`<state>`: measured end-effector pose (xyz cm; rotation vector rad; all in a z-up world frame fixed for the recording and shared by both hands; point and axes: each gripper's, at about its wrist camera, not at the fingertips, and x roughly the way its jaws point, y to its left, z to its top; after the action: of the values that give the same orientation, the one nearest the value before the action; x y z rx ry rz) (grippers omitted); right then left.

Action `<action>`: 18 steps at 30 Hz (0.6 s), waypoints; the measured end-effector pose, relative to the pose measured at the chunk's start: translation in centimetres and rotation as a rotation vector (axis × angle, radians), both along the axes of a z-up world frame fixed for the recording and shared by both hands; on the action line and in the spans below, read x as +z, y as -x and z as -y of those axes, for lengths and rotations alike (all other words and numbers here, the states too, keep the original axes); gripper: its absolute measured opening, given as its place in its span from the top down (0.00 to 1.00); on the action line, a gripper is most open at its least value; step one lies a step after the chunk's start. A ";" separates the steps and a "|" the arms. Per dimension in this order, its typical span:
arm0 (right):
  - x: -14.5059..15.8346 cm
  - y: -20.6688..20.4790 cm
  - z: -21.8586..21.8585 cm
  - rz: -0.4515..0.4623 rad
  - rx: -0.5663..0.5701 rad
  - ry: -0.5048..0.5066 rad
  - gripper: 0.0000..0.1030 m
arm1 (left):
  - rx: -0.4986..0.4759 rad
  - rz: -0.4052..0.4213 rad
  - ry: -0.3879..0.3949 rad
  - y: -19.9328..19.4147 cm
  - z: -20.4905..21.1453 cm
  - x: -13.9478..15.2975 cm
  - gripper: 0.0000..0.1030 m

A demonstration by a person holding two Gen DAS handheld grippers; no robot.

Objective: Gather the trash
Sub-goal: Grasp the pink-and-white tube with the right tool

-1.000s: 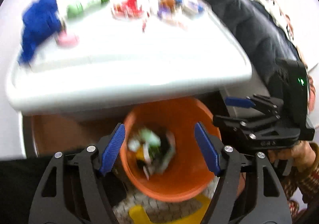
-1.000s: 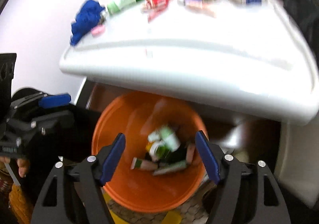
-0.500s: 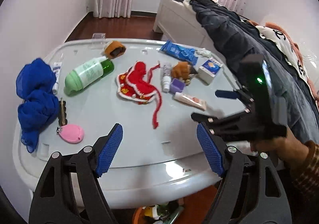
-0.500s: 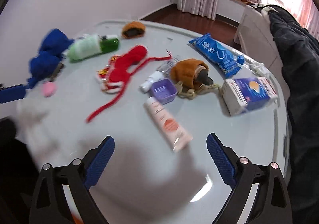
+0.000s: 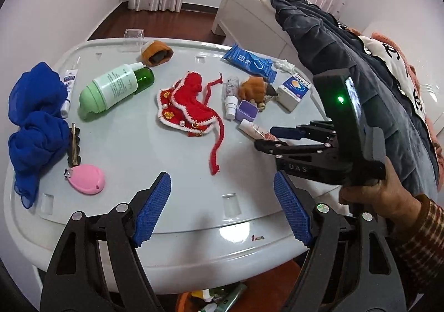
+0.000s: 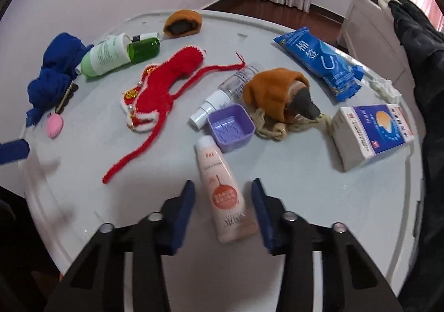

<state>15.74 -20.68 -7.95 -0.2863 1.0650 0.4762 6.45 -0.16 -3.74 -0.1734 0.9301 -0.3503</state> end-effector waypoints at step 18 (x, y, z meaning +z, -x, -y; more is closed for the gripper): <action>-0.5 0.4 -0.9 -0.078 0.063 -0.073 0.25 | 0.007 -0.069 0.051 -0.5 -0.3 -1.0 0.27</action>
<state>15.38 -19.77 -8.40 -0.2394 1.1141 0.5855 6.96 0.19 -4.70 -0.2365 0.9886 -0.3637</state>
